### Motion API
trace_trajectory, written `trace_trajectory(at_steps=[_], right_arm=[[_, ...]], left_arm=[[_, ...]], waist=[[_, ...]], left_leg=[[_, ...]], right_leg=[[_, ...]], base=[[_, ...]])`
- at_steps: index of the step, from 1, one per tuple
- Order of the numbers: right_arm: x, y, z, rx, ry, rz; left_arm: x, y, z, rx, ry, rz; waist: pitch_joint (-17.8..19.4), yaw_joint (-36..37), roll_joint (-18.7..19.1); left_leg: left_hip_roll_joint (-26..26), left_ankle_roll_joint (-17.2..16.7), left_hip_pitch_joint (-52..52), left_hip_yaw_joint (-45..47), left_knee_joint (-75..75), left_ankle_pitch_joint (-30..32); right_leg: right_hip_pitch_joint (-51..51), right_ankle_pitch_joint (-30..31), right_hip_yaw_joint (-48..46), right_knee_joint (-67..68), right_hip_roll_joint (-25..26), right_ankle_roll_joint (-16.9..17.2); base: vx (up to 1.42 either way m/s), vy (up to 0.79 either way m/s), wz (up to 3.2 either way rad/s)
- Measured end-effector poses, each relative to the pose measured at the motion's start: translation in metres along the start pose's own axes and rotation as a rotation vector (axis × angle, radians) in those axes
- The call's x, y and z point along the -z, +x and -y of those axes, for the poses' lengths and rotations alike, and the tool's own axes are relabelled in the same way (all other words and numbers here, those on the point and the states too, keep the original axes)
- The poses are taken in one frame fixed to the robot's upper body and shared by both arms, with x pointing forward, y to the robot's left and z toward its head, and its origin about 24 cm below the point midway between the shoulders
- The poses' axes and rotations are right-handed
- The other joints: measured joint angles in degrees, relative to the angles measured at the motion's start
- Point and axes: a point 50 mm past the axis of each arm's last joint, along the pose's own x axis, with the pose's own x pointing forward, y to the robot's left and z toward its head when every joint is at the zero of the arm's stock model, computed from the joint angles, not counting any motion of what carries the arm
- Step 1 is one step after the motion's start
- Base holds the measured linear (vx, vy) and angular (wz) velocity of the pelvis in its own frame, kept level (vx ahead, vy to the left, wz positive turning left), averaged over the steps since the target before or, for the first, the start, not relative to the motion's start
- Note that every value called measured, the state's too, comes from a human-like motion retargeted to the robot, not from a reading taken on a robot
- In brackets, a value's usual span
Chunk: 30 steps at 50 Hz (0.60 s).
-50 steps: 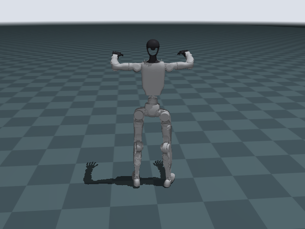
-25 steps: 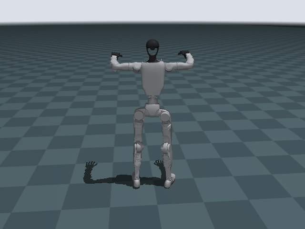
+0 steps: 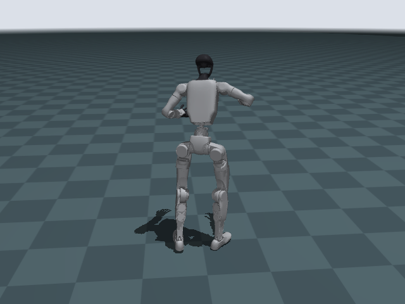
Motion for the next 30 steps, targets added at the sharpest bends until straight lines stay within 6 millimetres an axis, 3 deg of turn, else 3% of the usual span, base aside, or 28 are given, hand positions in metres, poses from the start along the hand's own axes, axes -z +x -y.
trace_trajectory(at_steps=[3, 5, 6, 10, 12, 15, 17, 20, 23, 25, 26, 27, 28, 29, 30], right_arm=[[0.005, -0.013, -0.018, -0.021, 0.153, -0.054], [0.013, -0.023, -0.028, -0.026, 0.264, -0.118], [0.018, -0.027, -0.032, -0.031, 0.322, -0.159], [0.042, -0.036, -0.063, -0.031, 0.536, -0.287], [0.058, -0.033, -0.088, 0.006, 0.614, -0.344], [0.074, -0.029, -0.129, 0.057, 0.720, -0.451], [0.065, -0.025, -0.137, 0.069, 0.796, -0.427], [0.037, -0.033, -0.115, 0.040, 0.877, -0.310], [0.021, -0.074, -0.081, -0.032, 0.856, -0.360], [0.020, -0.103, -0.066, -0.111, 0.803, -0.491], [0.024, -0.116, -0.064, -0.157, 0.766, -0.565], [0.029, -0.126, -0.061, -0.198, 0.724, -0.630], [0.034, -0.132, -0.059, -0.229, 0.668, -0.676], [0.041, -0.134, -0.056, -0.240, 0.608, -0.708], [0.048, -0.134, -0.054, -0.239, 0.545, -0.731]], left_arm=[[0.035, -0.005, 0.024, 0.001, -0.257, -0.032], [0.053, -0.004, 0.049, 0.029, -0.472, -0.044], [0.060, -0.002, 0.065, 0.057, -0.588, -0.058], [0.068, 0.001, 0.136, 0.240, -0.895, -0.101], [0.062, -0.002, 0.164, 0.317, -0.997, -0.093], [0.055, -0.009, 0.183, 0.316, -1.153, -0.098], [0.040, -0.006, 0.179, 0.308, -1.185, -0.041], [0.012, 0.006, 0.156, 0.369, -1.078, 0.082], [0.000, 0.036, 0.121, 0.430, -0.799, 0.078], [-0.009, 0.071, 0.092, 0.451, -0.483, 0.035], [-0.020, 0.099, 0.072, 0.406, -0.257, 0.033], [-0.044, 0.127, 0.048, 0.318, -0.032, 0.064], [-0.086, 0.154, 0.021, 0.160, 0.187, 0.143], [-0.144, 0.172, -0.001, -0.073, 0.336, 0.268], [-0.211, 0.170, -0.018, -0.354, 0.406, 0.428]], waist=[[1.04, -3.33, -1.57], [2.65, -5.70, -2.40], [4.44, -6.24, -1.73], [14.57, -7.17, -1.39], [19.37, -7.76, -2.73], [21.03, -7.52, -4.91], [20.86, -6.08, -6.41], [17.07, -3.91, -7.49], [3.50, -2.05, -7.06], [-3.87, 1.08, -6.98], [-5.18, 3.15, -7.06], [-5.71, 4.92, -7.01], [-4.71, 6.06, -6.68], [-2.86, 6.33, -6.28], [-0.58, 6.16, -5.84]], left_leg=[[0.13, 3.75, -2.67, 3.59, 12.13, 0.17], [2.98, 8.55, -10.24, 2.48, 33.69, 0.80], [4.66, 9.37, -15.46, -1.05, 45.43, 2.14], [5.49, 5.98, -33.04, -11.22, 76.15, 2.36], [9.58, 6.06, -41.53, -9.56, 80.82, 0.18], [16.00, 5.32, -56.49, -7.57, 76.91, 1.20], [19.03, 3.91, -63.35, -7.83, 69.90, 3.18], [23.43, 3.11, -69.31, -8.51, 60.60, 5.44], [27.33, 2.93, -73.16, -10.22, 52.01, 10.80], [30.70, 2.34, -70.04, -11.08, 44.14, 14.10], [32.56, 2.20, -65.18, -10.24, 38.66, 14.70], [34.19, 2.04, -59.71, -9.17, 32.84, 14.95], [35.37, 1.84, -53.00, -7.64, 26.33, 14.51], [36.14, 1.67, -46.73, -6.47, 20.12, 13.30], [36.71, 1.51, -40.68, -5.49, 14.05, 11.70]], right_leg=[[2.27, -2.35, 1.90, -2.59, -1.08, -2.30], [3.94, -5.40, 4.13, -1.13, -3.11, -5.57], [4.39, -7.71, 4.89, 1.87, -3.10, -7.33], [5.53, -17.75, 9.06, 17.56, -4.63, -12.00], [5.09, -22.12, 11.59, 24.74, -6.16, -13.37], [2.02, -25.50, 15.76, 31.40, -9.25, -13.55], [3.05, -24.93, 17.73, 30.22, -13.12, -11.37], [10.84, -18.61, 17.93, 18.25, -20.60, -7.06], [17.18, 1.82, 16.63, 1.87, -27.90, -4.99], [16.90, 19.26, 16.80, -1.99, -32.17, -2.41], [13.63, 24.06, 17.36, 1.06, -34.05, -1.85], [9.63, 26.58, 18.22, 5.96, -35.70, -1.73], [4.14, 24.53, 19.69, 14.57, -36.88, -2.51], [-1.76, 20.55, 21.92, 25.15, -37.02, -3.05], [-7.87, 15.59, 24.53, 36.71, -36.65, -3.48]], base=[[0.42, 0.01, -0.66], [0.45, 0.04, -0.40], [0.45, 0.10, -0.62], [0.43, 0.20, -0.92], [0.42, 0.26, -0.82], [0.53, 0.37, -1.00], [0.75, 0.54, -1.04], [1.03, 0.78, -0.74], [1.28, 1.03, -0.82], [1.28, 1.22, -1.82], [1.18, 1.39, -2.47], [1.08, 1.52, -2.68], [0.95, 1.60, -2.45], [0.82, 1.65, -2.14], [0.71, 1.66, -1.67]])
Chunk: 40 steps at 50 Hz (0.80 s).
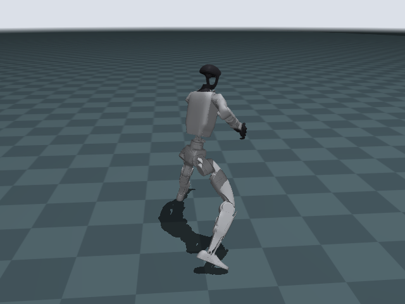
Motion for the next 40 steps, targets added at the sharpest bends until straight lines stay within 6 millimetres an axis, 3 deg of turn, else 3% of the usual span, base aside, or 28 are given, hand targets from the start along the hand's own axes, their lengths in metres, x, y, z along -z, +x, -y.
trace_trajectory(at_steps=[1, 2, 3, 4, 5, 7, 8, 10, 11, 12, 13, 15, 17, 18, 20, 23, 25, 28, 29, 30, 33, 35, 37, 38, 40], right_arm=[[0.001, 0.004, 0.005, 0.034, -0.040, -0.013], [0.001, 0.007, 0.010, 0.058, -0.079, -0.016], [-0.002, 0.008, 0.015, 0.063, -0.118, -0.001], [-0.006, 0.010, 0.019, 0.070, -0.141, 0.016], [-0.010, 0.011, 0.024, 0.078, -0.157, 0.034], [-0.009, 0.015, 0.025, 0.106, -0.066, 0.071], [-0.007, 0.016, 0.025, 0.135, 0.000, 0.101], [-0.003, 0.019, 0.026, 0.289, 0.149, 0.188], [0.001, 0.025, 0.019, 0.364, 0.218, 0.226], [0.005, 0.034, 0.011, 0.414, 0.272, 0.256], [0.005, 0.048, 0.002, 0.419, 0.287, 0.277], [-0.008, 0.081, -0.020, 0.306, 0.217, 0.336], [-0.024, 0.104, -0.043, 0.125, 0.100, 0.404], [-0.029, 0.111, -0.054, 0.048, 0.056, 0.436], [-0.041, 0.119, -0.068, -0.035, -0.004, 0.509], [-0.045, 0.121, -0.065, 0.026, 0.030, 0.550], [-0.036, 0.116, -0.059, 0.092, 0.112, 0.529], [-0.016, 0.105, -0.048, 0.142, 0.167, 0.450], [-0.009, 0.100, -0.042, 0.148, 0.139, 0.418], [-0.002, 0.094, -0.035, 0.151, 0.097, 0.382], [0.017, 0.075, -0.008, 0.136, -0.102, 0.261], [0.031, 0.064, 0.008, 0.152, -0.175, 0.168], [0.050, 0.059, 0.010, 0.208, -0.096, 0.087], [0.058, 0.061, 0.005, 0.236, -0.017, 0.054], [0.070, 0.069, -0.005, 0.259, 0.121, -0.006]], left_arm=[[-0.074, 0.015, -0.030, -0.363, -0.101, 0.144], [-0.137, 0.005, -0.060, -0.661, -0.272, 0.244], [-0.195, -0.019, -0.085, -0.829, -0.458, 0.370], [-0.234, -0.038, -0.095, -0.876, -0.573, 0.475], [-0.268, -0.055, -0.097, -0.867, -0.642, 0.586], [-0.312, -0.059, -0.058, -0.631, -0.386, 0.764], [-0.322, -0.059, -0.038, -0.532, -0.158, 0.824], [-0.319, -0.053, -0.009, -0.519, 0.198, 0.887], [-0.301, -0.042, 0.003, -0.576, 0.363, 0.872], [-0.279, -0.030, 0.012, -0.619, 0.548, 0.846], [-0.247, -0.016, 0.014, -0.641, 0.772, 0.780], [-0.177, 0.007, 0.015, -0.530, 1.262, 0.629], [-0.107, 0.014, 0.020, -0.229, 1.727, 0.558], [-0.074, 0.011, 0.023, -0.053, 1.898, 0.555], [-0.026, -0.001, 0.028, 0.243, 2.073, 0.570], [0.008, -0.025, 0.031, 0.497, 2.102, 0.622], [0.019, -0.042, 0.033, 0.626, 2.087, 0.691], [0.020, -0.066, 0.034, 0.809, 2.052, 0.794], [0.018, -0.072, 0.033, 0.854, 2.044, 0.822], [0.016, -0.078, 0.031, 0.893, 2.038, 0.848], [-0.008, -0.069, 0.014, 0.831, 2.156, 0.920], [-0.042, -0.045, -0.001, 0.568, 2.261, 0.941], [-0.098, -0.019, -0.008, 0.085, 2.169, 0.941], [-0.134, -0.011, -0.006, -0.190, 1.993, 0.944], [-0.212, -0.016, -0.001, -0.659, 1.334, 0.944]], waist=[[1.87, -1.24, 0.09], [3.53, -2.62, 0.26], [4.77, -4.27, 0.60], [5.99, -4.54, 1.60], [7.20, -4.11, 2.92], [10.17, -2.97, 0.34], [11.68, -3.05, -2.67], [16.28, -4.30, -8.30], [18.66, -6.04, -10.36], [20.51, -7.33, -12.11], [21.32, -7.72, -13.27], [20.94, -4.65, -12.25], [21.27, -3.84, -8.88], [21.52, -5.14, -7.53], [21.61, -6.25, -5.18], [21.61, -4.57, -3.43], [21.60, -3.05, -2.56], [20.39, -2.69, -1.59], [18.89, -3.40, -1.15], [16.92, -4.35, -0.64], [10.55, -7.12, 2.29], [7.99, -6.85, 3.57], [7.39, -5.38, 1.81], [7.61, -4.94, -0.18], [8.16, -5.94, -4.27]], left_leg=[[0.29, 0.07, 3.69, 0.18, -3.96, -2.11], [0.71, 0.16, 6.73, 0.18, -7.18, -3.40], [1.37, 0.29, 8.49, -0.19, -8.89, -3.07], [4.57, -0.44, 8.89, -1.58, -9.31, 1.44], [9.03, -1.60, 8.61, -3.48, -9.08, 8.04], [10.73, -4.68, 1.33, -13.35, 0.73, 23.26], [7.65, -6.67, -4.92, -18.82, 9.93, 25.84], [-3.13, -8.12, -16.93, -23.12, 30.85, 21.28], [-9.74, -6.26, -19.58, -19.81, 38.96, 16.03], [-15.17, -4.73, -21.69, -16.28, 45.46, 11.53], [-18.25, -3.85, -22.72, -12.33, 48.77, 8.52], [-17.95, -2.21, -25.54, -6.29, 51.35, 4.79], [-19.49, -0.78, -26.56, -6.04, 54.67, 1.02], [-22.16, -0.40, -26.03, -6.89, 56.61, -1.03], [-25.47, 0.54, -24.24, -6.89, 56.78, -3.70], [-27.10, -0.38, -17.64, -3.40, 51.70, -6.09], [-28.18, -2.94, -13.03, -1.59, 48.66, -4.49], [-29.18, -9.01, -10.02, -2.93, 50.44, 1.75], [-27.90, -9.39, -9.96, -3.27, 51.49, 2.45], [-26.03, -9.06, -10.17, -3.46, 52.41, 2.56], [-16.64, -1.62, -8.33, -3.72, 44.52, -1.73], [-13.80, 0.95, -3.89, -5.43, 32.99, -0.49], [-13.52, 0.52, 1.57, -6.52, 26.09, 2.36], [-13.56, -0.10, 3.76, -5.95, 25.55, 2.24], [-13.69, -1.79, 6.40, -3.25, 27.49, -0.69]], right_leg=[[-5.94, -3.92, 2.69, 11.49, 2.50, -0.66], [-11.39, -7.31, 4.54, 22.26, 5.56, -0.08], [-15.87, -9.64, 4.71, 31.61, 9.74, 2.97], [-20.16, -12.14, 1.18, 39.88, 15.71, 3.99], [-24.35, -14.73, -4.18, 47.63, 22.58, 4.00], [-31.71, -16.29, -13.45, 54.94, 31.98, 4.00], [-35.37, -15.67, -16.23, 55.69, 34.73, 4.00], [-40.09, -15.33, -18.63, 52.87, 34.78, 4.00], [-38.54, -19.72, -18.75, 50.10, 28.82, 3.99], [-36.65, -25.65, -20.47, 47.75, 22.40, 1.71], [-34.07, -34.65, -25.40, 46.28, 15.05, -5.09], [-33.44, -46.70, -31.97, 42.32, 9.57, -20.13], [-36.28, -46.18, -24.91, 44.77, 9.75, -24.15], [-36.79, -44.62, -18.92, 47.29, 10.07, -22.10], [-36.26, -39.70, -10.23, 45.38, 13.49, -17.28], [-27.77, -40.16, -9.91, 33.99, 14.95, -15.83], [-21.59, -38.81, -10.50, 25.61, 15.21, -15.17], [-12.64, -33.37, -11.02, 13.12, 14.57, -11.84], [-10.28, -31.43, -11.80, 9.09, 14.00, -10.25], [-8.25, -29.50, -12.80, 5.13, 13.36, -8.56], [-3.91, -25.43, -16.74, -4.12, 12.62, -3.89], [-1.51, -23.66, -17.30, -8.69, 13.35, -2.09], [1.17, -23.25, -15.81, -11.61, 14.20, -1.78], [2.56, -23.61, -15.04, -12.51, 14.17, -2.06], [4.49, -25.34, -14.39, -12.86, 12.96, -3.56]], base=[[0.64, 1.66, -1.35], [0.58, 1.64, -1.12], [0.48, 1.53, -1.48], [0.34, 1.37, -2.05], [0.19, 1.21, -2.33], [0.08, 1.11, -1.47], [0.05, 1.10, 0.29], [0.13, 1.25, 2.25], [0.32, 1.49, 3.48], [0.39, 1.44, 3.29], [0.30, 1.20, 1.90], [0.13, 1.00, 0.09], [0.25, 0.77, 0.54], [0.41, 0.63, 1.45], [0.39, 0.65, 1.11], [0.35, 0.65, -0.15], [0.37, 0.60, -0.62], [0.36, 0.57, -0.47], [0.35, 0.54, -0.17], [0.35, 0.52, -0.05], [0.33, 0.50, -0.16], [0.32, 0.52, -0.63], [0.32, 0.53, -0.79], [0.29, 0.54, -0.58], [0.25, 0.55, -0.23]])
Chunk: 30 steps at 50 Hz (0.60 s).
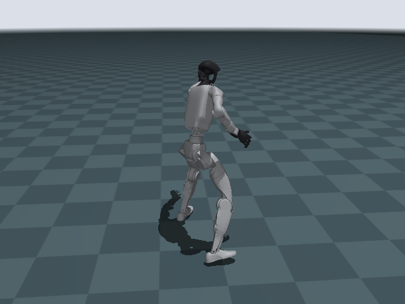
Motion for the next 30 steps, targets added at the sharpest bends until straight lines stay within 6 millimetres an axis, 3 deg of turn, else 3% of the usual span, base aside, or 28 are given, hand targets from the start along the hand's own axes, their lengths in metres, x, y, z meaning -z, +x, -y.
trace_trajectory(at_steps=[2, 3, 5, 6, 8, 10, 12, 14, 17, 20, 23, 30], right_arm=[[0.005, 0.007, -0.009, -0.009, 0.066, -0.069], [0.007, 0.010, -0.014, -0.009, 0.102, -0.101], [0.011, 0.011, -0.014, 0.034, 0.191, -0.150], [0.016, 0.006, -0.011, 0.058, 0.233, -0.168], [0.023, -0.002, -0.008, 0.076, 0.282, -0.189], [0.031, -0.007, -0.010, 0.065, 0.288, -0.206], [0.039, -0.011, -0.014, 0.053, 0.273, -0.233], [0.045, -0.012, -0.019, 0.043, 0.253, -0.258], [0.051, -0.010, -0.027, 0.016, 0.225, -0.279], [0.049, -0.004, -0.034, -0.014, 0.208, -0.266], [0.040, 0.003, -0.037, -0.034, 0.204, -0.220], [0.008, 0.012, -0.048, -0.034, 0.317, -0.072]], left_arm=[[-0.010, 0.037, -0.038, -0.338, -0.655, -0.471], [-0.023, 0.045, -0.046, -0.435, -1.048, -0.651], [-0.059, 0.030, -0.025, -0.438, -1.742, -0.869], [-0.078, 0.006, 0.001, -0.319, -1.889, -0.876], [-0.103, -0.050, 0.037, -0.059, -1.992, -0.810], [-0.123, -0.106, 0.055, 0.204, -1.971, -0.702], [-0.141, -0.157, 0.053, 0.337, -2.070, -0.715], [-0.151, -0.190, 0.041, 0.346, -2.228, -0.790], [-0.156, -0.213, 0.018, 0.223, -2.440, -0.856], [-0.158, -0.227, -0.013, 0.026, -2.613, -0.876], [-0.162, -0.237, -0.039, -0.081, -2.738, -0.885], [-0.185, -0.249, -0.060, 0.141, -2.932, -0.836]], waist=[[0.50, -2.50, -2.56], [0.93, -3.50, -3.45], [1.78, -3.56, -3.55], [1.29, -2.88, -2.59], [-0.54, -1.75, -0.78], [-3.31, -0.92, 0.47], [-6.48, -0.26, 0.97], [-9.11, 0.23, 0.70], [-11.10, 0.42, 0.42], [-10.95, -1.05, 2.40], [-9.93, -3.93, 4.48], [-8.42, -3.38, 6.41]], left_leg=[[-1.12, -1.40, 1.60, 2.00, 1.12, -2.79], [-2.23, -1.59, 2.53, 2.40, 0.60, -3.44], [-5.08, -0.77, 5.20, 2.96, -2.23, -3.75], [-6.30, 0.01, 6.89, 3.41, -4.53, -3.50], [-8.36, 1.33, 10.26, 4.60, -9.85, -2.63], [-10.14, 2.31, 13.56, 6.31, -15.95, -1.23], [-12.21, 2.87, 16.53, 8.45, -21.85, 0.24], [-14.77, 2.90, 19.19, 10.74, -26.68, 1.16], [-18.07, 2.11, 22.43, 13.31, -31.04, 1.46], [-19.10, 1.34, 24.12, 13.71, -31.95, 0.91], [-19.96, 1.67, 24.01, 12.49, -31.22, -0.12], [-20.57, 2.12, 23.15, 13.14, -28.83, -1.45]], right_leg=[[1.06, -1.83, -0.41, 1.42, -1.17, -2.23], [1.54, -2.34, -0.55, 2.44, -1.13, -3.07], [2.66, -2.46, -0.13, 4.40, 0.79, -3.26], [3.11, -2.12, 0.22, 4.90, 3.12, -2.72], [3.77, -1.36, 0.03, 4.93, 8.35, -1.48], [4.21, -0.59, -2.18, 3.19, 13.41, -0.63], [4.85, 0.20, -5.40, -1.24, 17.61, -0.22], [5.80, 1.05, -6.50, -7.72, 21.36, -0.07], [7.70, 2.03, -2.84, -16.16, 25.15, -2.47], [9.44, 3.44, -0.72, -18.03, 25.21, -5.58], [10.67, 5.48, -2.37, -18.62, 23.97, -4.06], [12.04, 6.44, -2.09, -21.82, 22.99, -1.09]], base=[[0.19, 0.53, 0.19], [0.16, 0.49, 0.37], [0.16, 0.43, 0.39], [0.17, 0.37, 0.23], [0.18, 0.32, -0.04], [0.17, 0.27, -0.32], [0.14, 0.25, -0.47], [0.11, 0.22, -0.46], [0.07, 0.19, -0.32], [0.05, 0.16, 0.01], [0.03, 0.11, 0.35], [0.01, 0.03, -0.01]])
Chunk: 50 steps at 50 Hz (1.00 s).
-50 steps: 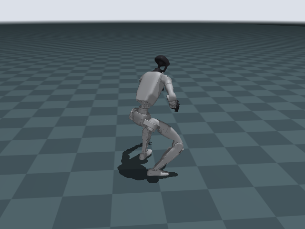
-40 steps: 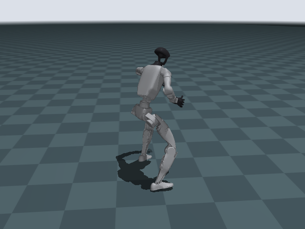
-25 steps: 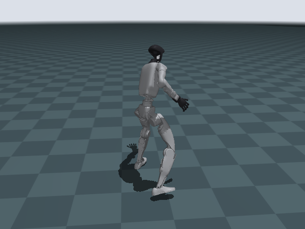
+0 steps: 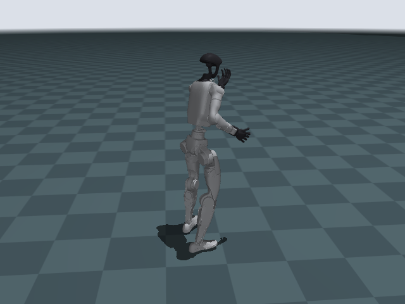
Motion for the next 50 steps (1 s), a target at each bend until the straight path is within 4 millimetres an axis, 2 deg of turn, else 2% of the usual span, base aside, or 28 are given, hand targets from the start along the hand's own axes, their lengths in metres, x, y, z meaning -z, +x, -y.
trace_trajectory(at_steps=[3, 6, 9, 12, 17, 20, 22, 25, 27, 28, 30, 32, 33, 35, 37, 38, 39, 40, 41, 42, 43, 44, 45, 46, 47, 48, 49, 50], right_arm=[[-0.031, 0.004, -0.021, -0.081, 0.079, 0.148], [-0.075, 0.000, -0.048, -0.227, 0.131, 0.343], [-0.113, -0.013, -0.072, -0.393, 0.171, 0.516], [-0.136, -0.028, -0.085, -0.524, 0.199, 0.616], [-0.140, -0.040, -0.086, -0.622, 0.244, 0.602], [-0.135, -0.040, -0.080, -0.617, 0.282, 0.568], [-0.127, -0.037, -0.077, -0.588, 0.315, 0.545], [-0.111, -0.021, -0.075, -0.532, 0.307, 0.489], [-0.115, -0.004, -0.073, -0.533, 0.179, 0.464], [-0.129, 0.002, -0.073, -0.553, 0.073, 0.486], [-0.174, 0.001, -0.079, -0.618, -0.177, 0.608], [-0.221, -0.022, -0.097, -0.708, -0.439, 0.784], [-0.238, -0.037, -0.108, -0.762, -0.559, 0.863], [-0.252, -0.067, -0.129, -0.896, -0.758, 0.942], [-0.235, -0.087, -0.138, -1.061, -0.869, 0.838], [-0.222, -0.093, -0.138, -1.136, -0.900, 0.741], [-0.210, -0.099, -0.136, -1.196, -0.913, 0.653], [-0.198, -0.105, -0.133, -1.249, -0.914, 0.570], [-0.188, -0.105, -0.126, -1.254, -0.915, 0.512], [-0.181, -0.105, -0.120, -1.245, -0.923, 0.467], [-0.177, -0.102, -0.113, -1.211, -0.946, 0.447], [-0.176, -0.097, -0.106, -1.143, -0.967, 0.454], [-0.177, -0.091, -0.098, -1.058, -0.987, 0.473], [-0.179, -0.083, -0.088, -0.934, -0.958, 0.524], [-0.179, -0.076, -0.076, -0.805, -0.909, 0.568], [-0.176, -0.068, -0.062, -0.666, -0.821, 0.602], [-0.168, -0.063, -0.048, -0.549, -0.709, 0.622], [-0.157, -0.058, -0.036, -0.440, -0.587, 0.630]], left_arm=[[0.018, -0.014, 0.006, 0.058, -0.101, -0.135], [0.037, -0.040, 0.006, 0.074, -0.269, -0.292], [0.053, -0.072, -0.002, 0.000, -0.427, -0.423], [0.065, -0.101, -0.016, -0.113, -0.507, -0.534], [0.072, -0.132, -0.034, -0.256, -0.584, -0.656], [0.070, -0.135, -0.034, -0.265, -0.576, -0.669], [0.070, -0.130, -0.030, -0.214, -0.524, -0.649], [0.078, -0.120, -0.022, -0.168, -0.489, -0.567], [0.083, -0.115, -0.019, -0.217, -0.558, -0.483], [0.083, -0.112, -0.017, -0.237, -0.605, -0.444], [0.072, -0.109, -0.018, -0.254, -0.664, -0.393], [0.040, -0.121, -0.027, -0.280, -0.603, -0.413], [0.022, -0.131, -0.033, -0.306, -0.539, -0.465], [-0.010, -0.152, -0.047, -0.382, -0.384, -0.690], [-0.041, -0.176, -0.069, -0.471, -0.198, -1.092], [-0.060, -0.184, -0.081, -0.496, -0.077, -1.334], [-0.081, -0.185, -0.095, -0.476, 0.078, -1.588], [-0.107, -0.178, -0.108, -0.443, 0.269, -1.838], [-0.126, -0.162, -0.123, -0.288, 0.532, -2.125], [-0.149, -0.136, -0.137, -0.117, 0.852, -2.369], [-0.169, -0.101, -0.148, 0.127, 1.232, -2.559], [-0.194, -0.061, -0.155, 0.308, 1.701, -2.623], [-0.219, -0.021, -0.154, -0.404, -1.821, 2.167], [-0.249, 0.025, -0.145, -0.337, -2.022, 1.721], [-0.272, 0.069, -0.124, -0.268, -2.178, 1.303], [-0.284, 0.112, -0.093, -0.130, -2.393, 0.877], [-0.273, 0.160, -0.053, -0.004, -2.655, 0.430], [-0.255, 0.201, 0.001, 0.128, -2.906, -0.089]], waist=[[1.06, 0.69, 0.46], [1.57, 0.18, 0.22], [1.34, -0.56, -0.75], [1.64, 0.04, -2.24], [6.00, 2.32, -4.69], [10.98, 1.69, -5.56], [15.04, -0.22, -5.63], [20.56, -4.78, -3.34], [20.97, -7.63, 0.54], [20.91, -8.23, 3.17], [20.36, -6.29, 8.04], [16.15, -1.37, 10.53], [12.76, 1.15, 10.46], [6.01, 6.27, 8.97], [-0.72, 10.99, 6.65], [-3.65, 12.57, 5.29], [-5.79, 13.40, 4.16], [-7.52, 13.84, 3.15], [-8.50, 14.09, 2.19], [-8.88, 14.27, 1.71], [-8.08, 14.30, 2.20], [-6.08, 14.34, 3.13], [-3.50, 14.37, 4.27], [-0.62, 14.88, 4.08], [1.90, 15.57, 3.29], [3.68, 16.61, 1.32], [4.89, 17.76, -1.66], [5.82, 18.97, -5.16]], left_leg=[[-0.09, 0.89, 0.26, 0.52, -0.30, -0.28], [-0.38, 1.45, 0.17, 1.04, -0.33, -0.69], [-0.50, 1.73, -0.76, 2.06, 1.16, -1.67], [-0.53, 3.02, -1.93, 3.36, 3.54, -3.36], [1.60, 7.45, -5.89, 3.06, 13.86, -9.01], [5.37, 9.85, -12.14, -0.59, 28.50, -15.59], [7.88, 11.85, -16.90, -3.46, 39.66, -20.73], [10.35, 15.60, -24.71, -8.30, 55.50, -27.75], [11.60, 16.61, -31.31, -10.60, 66.18, -27.46], [12.82, 16.00, -34.71, -11.28, 72.02, -24.75], [16.04, 11.61, -40.18, -12.44, 83.36, -13.45], [14.53, 1.45, -45.28, -14.52, 90.03, -0.98], [11.74, -4.34, -48.21, -15.48, 91.14, 2.28], [9.99, -11.04, -53.15, -16.93, 89.90, 2.85], [16.61, -9.94, -55.58, -18.55, 83.51, 2.58], [20.70, -7.69, -56.23, -18.75, 78.62, 4.06], [24.27, -5.79, -55.92, -18.86, 72.30, 5.85], [27.56, -4.07, -55.13, -18.94, 65.25, 7.79], [29.36, -2.39, -53.07, -18.13, 55.87, 8.67], [30.69, -1.04, -50.31, -17.50, 45.77, 9.07], [31.08, -0.33, -46.14, -17.24, 34.23, 8.51], [31.26, 0.21, -40.63, -17.40, 22.32, 7.67], [31.33, 0.67, -34.44, -17.77, 10.22, 6.70], [31.83, 1.30, -29.05, -17.81, 2.46, 6.99], [32.22, 1.88, -24.85, -17.86, -3.08, 8.17], [32.40, 2.35, -23.06, -17.93, -4.15, 11.10], [32.56, 1.55, -24.12, -18.92, -0.85, 14.42], [32.72, 0.12, -26.61, -20.37, 4.63, 17.93]], right_leg=[[-0.01, 0.90, 0.51, -0.66, 0.02, 0.84], [0.21, 1.86, 0.87, -2.13, -0.16, 1.75], [0.44, 2.73, 1.48, -4.34, -0.58, 2.47], [0.30, 3.32, 3.00, -6.51, -1.10, 3.13], [-3.23, 0.37, 6.86, -1.80, -1.58, 2.44], [-9.50, -6.38, 7.98, 12.60, -1.49, 0.41], [-13.05, -12.19, 7.63, 23.52, -1.69, -1.62], [-16.48, -20.02, 5.17, 37.55, -2.93, -5.35], [-17.59, -22.93, 3.03, 42.86, -4.80, -7.34], [-17.50, -23.73, 2.31, 44.16, -5.70, -7.94], [-15.35, -23.63, 2.76, 43.63, -7.34, -8.01], [-12.65, -19.89, 5.75, 37.84, -11.53, -5.34], [-11.67, -16.62, 7.34, 33.28, -15.20, -3.15], [-8.52, -6.25, 9.09, 20.65, -22.78, 0.53], [-3.10, 10.32, 7.33, 5.70, -27.92, 0.50], [-0.99, 19.28, 5.97, 0.08, -30.08, -0.72], [0.92, 26.27, 4.55, -3.46, -31.62, 1.18], [2.73, 32.27, 3.09, -5.96, -32.85, 4.64], [1.21, 34.03, 4.77, -4.13, -33.53, 5.60], [-0.84, 34.47, 7.01, -0.98, -33.92, 6.40], [-3.96, 32.27, 10.37, 4.79, -33.75, 6.88], [-7.75, 28.90, 13.95, 13.11, -33.33, 6.36], [-11.88, 24.96, 17.65, 22.69, -32.79, 5.33], [-16.30, 20.90, 20.97, 33.58, -32.47, 2.99], [-20.65, 17.05, 23.97, 44.25, -32.03, 1.01], [-24.84, 13.58, 26.34, 54.48, -31.36, -0.23], [-28.63, 9.47, 27.84, 64.08, -29.43, -0.82], [-32.22, 5.02, 28.89, 73.38, -26.86, -1.09]], base=[[0.02, 0.06, -0.18], [0.05, 0.08, -0.12], [0.08, 0.12, -0.20], [0.08, 0.15, -0.50], [0.03, 0.19, -0.67], [-0.01, 0.21, -0.20], [0.00, 0.25, 0.47], [0.06, 0.40, 1.06], [0.20, 0.59, 0.97], [0.34, 0.68, 0.37], [0.48, 0.78, -0.42], [0.65, 1.00, -0.97], [0.71, 1.17, -0.71], [0.75, 1.29, -0.34], [0.82, 1.35, -0.04], [0.82, 1.36, 0.26], [0.81, 1.34, 0.44], [0.79, 1.36, 0.43], [0.77, 1.42, 0.31], [0.75, 1.51, 0.06], [0.73, 1.55, -0.16], [0.71, 1.59, -0.35], [0.70, 1.62, -0.46], [0.67, 1.63, -0.44], [0.64, 1.58, -0.30], [0.60, 1.47, -0.13], [0.55, 1.34, 0.00], [0.48, 1.22, 0.16]])
